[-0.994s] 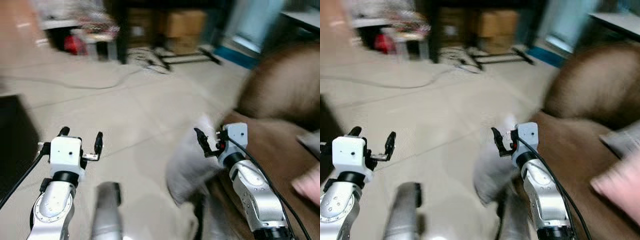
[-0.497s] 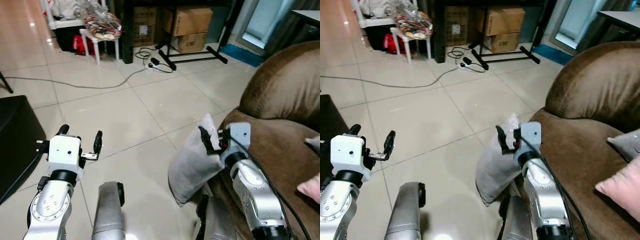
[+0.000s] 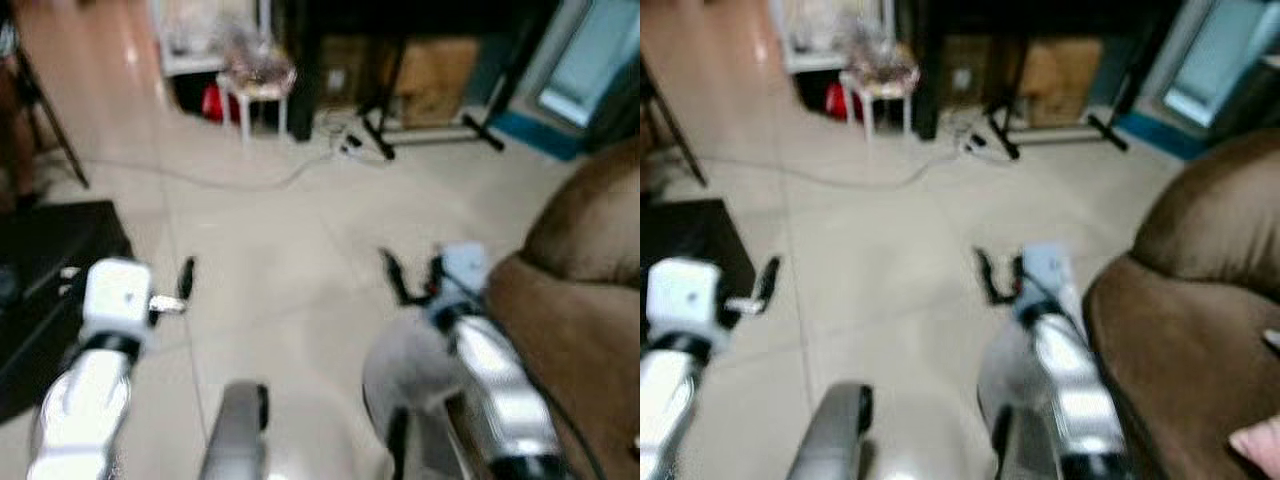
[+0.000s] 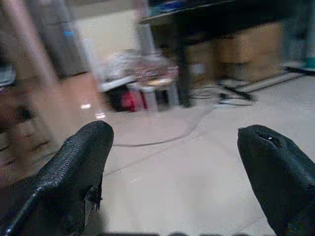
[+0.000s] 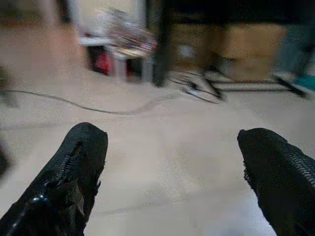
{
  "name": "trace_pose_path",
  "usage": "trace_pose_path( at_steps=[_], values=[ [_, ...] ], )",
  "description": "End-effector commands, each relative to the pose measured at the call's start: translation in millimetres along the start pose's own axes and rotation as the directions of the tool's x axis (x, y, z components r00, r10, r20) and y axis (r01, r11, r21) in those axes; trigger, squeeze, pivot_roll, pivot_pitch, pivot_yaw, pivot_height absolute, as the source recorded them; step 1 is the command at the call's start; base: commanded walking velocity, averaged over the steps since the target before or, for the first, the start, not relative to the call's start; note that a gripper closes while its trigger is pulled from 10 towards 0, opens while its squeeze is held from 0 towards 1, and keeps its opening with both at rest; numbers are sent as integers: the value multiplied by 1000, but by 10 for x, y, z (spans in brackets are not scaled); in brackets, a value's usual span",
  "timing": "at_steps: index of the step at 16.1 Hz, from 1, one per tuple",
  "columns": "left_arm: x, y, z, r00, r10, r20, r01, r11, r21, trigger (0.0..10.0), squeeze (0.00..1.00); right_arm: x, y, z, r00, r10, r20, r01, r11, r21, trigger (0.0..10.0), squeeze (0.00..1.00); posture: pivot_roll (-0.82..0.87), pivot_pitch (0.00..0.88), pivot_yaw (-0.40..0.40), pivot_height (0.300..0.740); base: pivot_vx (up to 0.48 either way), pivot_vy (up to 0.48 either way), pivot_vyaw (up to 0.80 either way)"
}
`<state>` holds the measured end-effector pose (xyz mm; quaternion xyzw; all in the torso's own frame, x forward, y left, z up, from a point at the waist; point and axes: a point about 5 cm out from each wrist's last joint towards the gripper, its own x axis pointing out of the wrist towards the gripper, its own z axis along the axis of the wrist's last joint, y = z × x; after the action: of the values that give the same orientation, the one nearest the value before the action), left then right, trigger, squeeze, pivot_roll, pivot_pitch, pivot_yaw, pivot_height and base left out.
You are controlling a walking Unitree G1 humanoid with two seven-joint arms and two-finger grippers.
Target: Move the pillow to the sofa from floor
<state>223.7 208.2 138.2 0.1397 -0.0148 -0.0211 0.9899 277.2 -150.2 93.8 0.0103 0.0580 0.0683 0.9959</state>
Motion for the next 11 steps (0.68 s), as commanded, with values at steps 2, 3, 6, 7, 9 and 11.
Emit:
trace_pose_path(
  at_steps=[2,3,6,7,9,11],
  values=[
    [0,-11,-6,1000,-25,-11,25,1000,-4,10000,1000,-19,-40,-53,999,-29,-25,29,1000,10,10000,1000,-9,0,-46,491,289,0,0],
    [10,-15,-2,1000,-29,-11,29,1000,-4,10000,1000,-22,-45,-52,999,-33,-23,33,999,9,10000,1000,-9,0,-46,491,296,0,0],
    [25,-21,4,999,-33,-11,33,999,-6,10000,1000,-28,-71,-54,998,-54,-31,54,999,0,10000,1000,-14,0,-47,491,296,0,0],
    [27,-25,6,999,-34,-11,34,999,-7,10000,1000,-26,-77,-53,998,-56,-32,56,998,-2,10000,1000,-15,0,-49,491,296,0,0],
    [25,-38,1,999,-29,-13,29,999,-14,10000,1000,-4,-88,-42,998,-52,-39,52,999,-9,10000,0,-13,0,-58,491,294,0,0],
    [19,-43,-4,1000,-24,-14,24,1000,-16,10000,1000,11,-72,-34,998,-34,-45,34,999,-10,10000,0,-11,0,-66,491,292,0,0]
  ],
)
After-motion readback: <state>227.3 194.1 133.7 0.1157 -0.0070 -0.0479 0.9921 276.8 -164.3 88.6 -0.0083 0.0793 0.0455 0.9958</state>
